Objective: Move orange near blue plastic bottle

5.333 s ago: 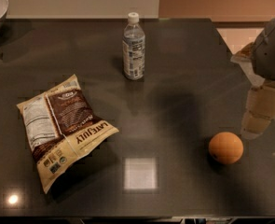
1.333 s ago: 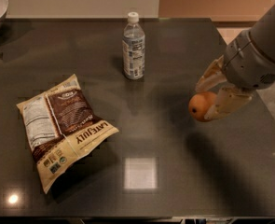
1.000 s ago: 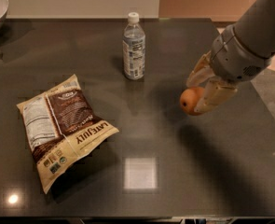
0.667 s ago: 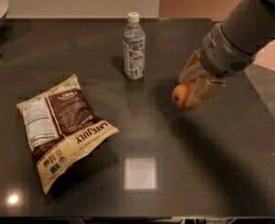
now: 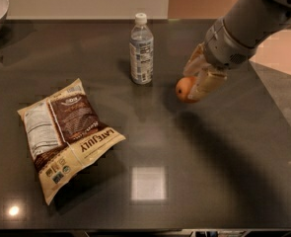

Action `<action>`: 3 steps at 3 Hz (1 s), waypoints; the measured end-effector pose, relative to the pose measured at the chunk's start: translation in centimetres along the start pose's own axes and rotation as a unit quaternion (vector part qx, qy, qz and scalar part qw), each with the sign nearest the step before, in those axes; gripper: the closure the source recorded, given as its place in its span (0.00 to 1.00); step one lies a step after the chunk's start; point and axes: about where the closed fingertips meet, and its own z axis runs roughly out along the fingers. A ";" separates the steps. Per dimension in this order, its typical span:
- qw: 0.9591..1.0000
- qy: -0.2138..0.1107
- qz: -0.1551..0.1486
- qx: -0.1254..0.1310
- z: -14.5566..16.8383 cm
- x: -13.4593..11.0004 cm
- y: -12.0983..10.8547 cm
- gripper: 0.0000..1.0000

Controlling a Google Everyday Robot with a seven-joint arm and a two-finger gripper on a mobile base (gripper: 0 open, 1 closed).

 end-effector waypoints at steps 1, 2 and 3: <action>1.000 -0.009 0.010 0.014 0.0 0.2 -2.7 1.00; 0.999 -0.018 0.020 0.022 0.7 0.3 -4.9 1.00; 0.999 -0.029 0.024 0.023 2.1 -0.1 -6.3 1.00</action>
Offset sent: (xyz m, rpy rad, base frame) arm 0.0773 0.0025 0.0100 0.0813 -0.0337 -0.0675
